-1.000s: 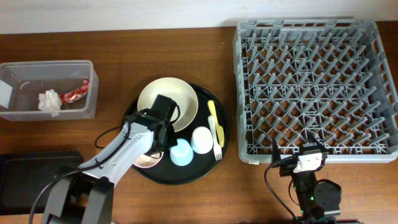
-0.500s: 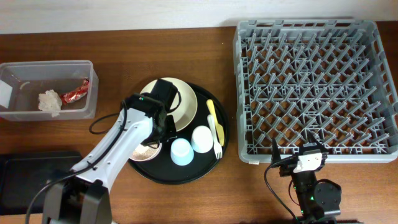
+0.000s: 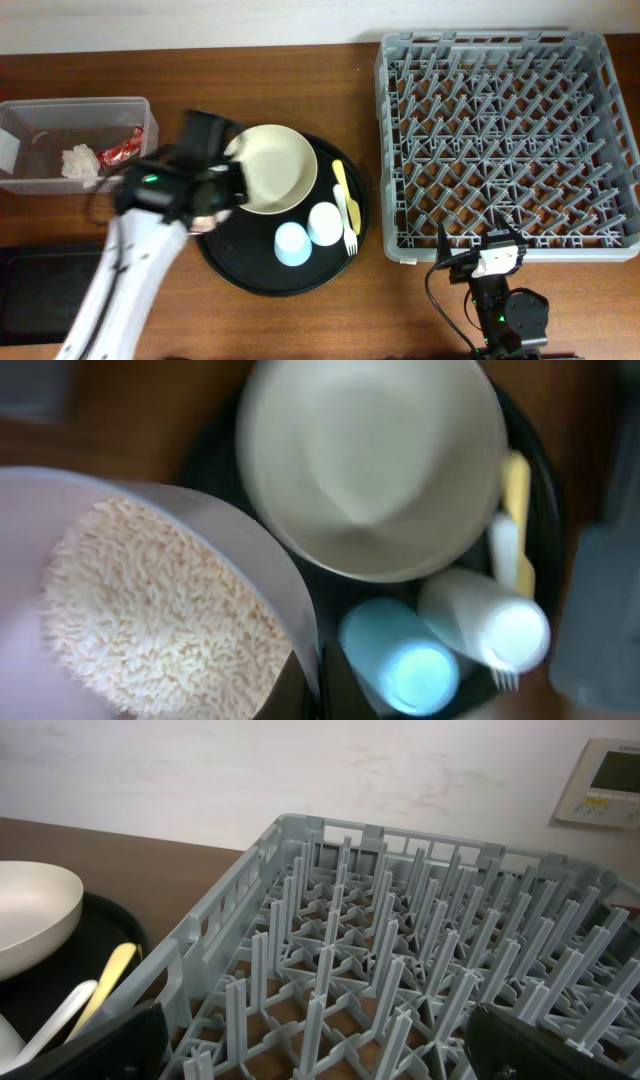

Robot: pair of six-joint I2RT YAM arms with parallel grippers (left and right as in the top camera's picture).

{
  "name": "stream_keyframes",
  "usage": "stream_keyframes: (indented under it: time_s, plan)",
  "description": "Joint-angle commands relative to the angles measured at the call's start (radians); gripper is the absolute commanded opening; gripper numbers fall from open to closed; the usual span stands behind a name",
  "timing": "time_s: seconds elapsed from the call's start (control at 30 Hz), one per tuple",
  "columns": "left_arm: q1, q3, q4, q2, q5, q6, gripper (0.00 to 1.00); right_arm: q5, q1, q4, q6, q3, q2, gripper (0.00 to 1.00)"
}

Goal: Sort waste into correct bins and load items into the dishwasher rack
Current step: 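Lift the pink bowl with the left gripper over the black waste tray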

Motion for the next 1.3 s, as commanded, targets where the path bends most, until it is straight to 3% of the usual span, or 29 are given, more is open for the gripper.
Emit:
stream_keyframes:
  time_s: [0.0,0.23,0.63,0.93,1.27]
  plan:
    - [0.21,0.027,-0.042,-0.082,-0.02,0.026,0.01,-0.009,-0.006,-0.005,0.007,-0.005,-0.007,0.98]
    - [0.543,0.027,-0.061,-0.088,-0.011,0.055,0.01,-0.01,-0.006,-0.005,0.007,-0.005,-0.007,0.98]
    - [0.867,0.018,-0.063,-0.087,-0.057,0.069,0.01,-0.009,-0.006,-0.005,0.007,-0.005,-0.007,0.98]
    - [0.953,-0.048,0.01,-0.035,-0.039,0.115,0.01,-0.01,-0.006,-0.005,0.007,-0.005,-0.007,0.98]
    - [0.967,-0.053,0.12,0.174,-0.034,0.14,0.0,-0.01,-0.006,-0.005,0.007,-0.005,-0.007,0.98]
